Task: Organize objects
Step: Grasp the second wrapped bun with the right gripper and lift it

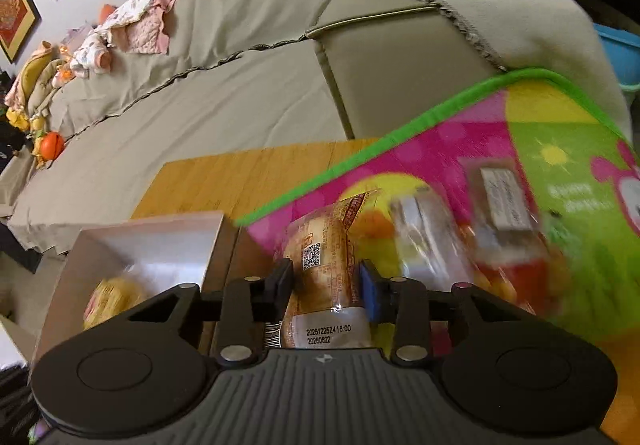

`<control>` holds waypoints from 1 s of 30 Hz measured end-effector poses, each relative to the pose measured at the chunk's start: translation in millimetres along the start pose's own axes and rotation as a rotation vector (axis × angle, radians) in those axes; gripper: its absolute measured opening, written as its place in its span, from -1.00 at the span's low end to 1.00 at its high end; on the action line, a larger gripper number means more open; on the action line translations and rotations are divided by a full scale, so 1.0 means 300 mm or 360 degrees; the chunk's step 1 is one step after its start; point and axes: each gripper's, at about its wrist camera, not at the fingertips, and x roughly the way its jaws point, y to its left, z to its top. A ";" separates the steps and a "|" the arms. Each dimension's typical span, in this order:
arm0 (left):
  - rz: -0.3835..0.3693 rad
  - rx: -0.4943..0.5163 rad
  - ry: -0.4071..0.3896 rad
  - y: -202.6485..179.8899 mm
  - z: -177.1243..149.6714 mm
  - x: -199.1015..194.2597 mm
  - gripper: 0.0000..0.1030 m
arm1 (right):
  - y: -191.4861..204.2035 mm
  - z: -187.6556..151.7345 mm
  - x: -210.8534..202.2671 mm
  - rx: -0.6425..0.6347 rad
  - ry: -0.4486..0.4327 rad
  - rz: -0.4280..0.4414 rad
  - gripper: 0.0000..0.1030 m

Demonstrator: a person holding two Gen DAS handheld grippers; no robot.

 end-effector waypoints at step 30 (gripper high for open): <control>0.0001 0.0016 0.0010 -0.031 -0.013 -0.008 -0.74 | 0.024 -0.514 -0.439 -0.0440 -0.0177 -0.0445 0.63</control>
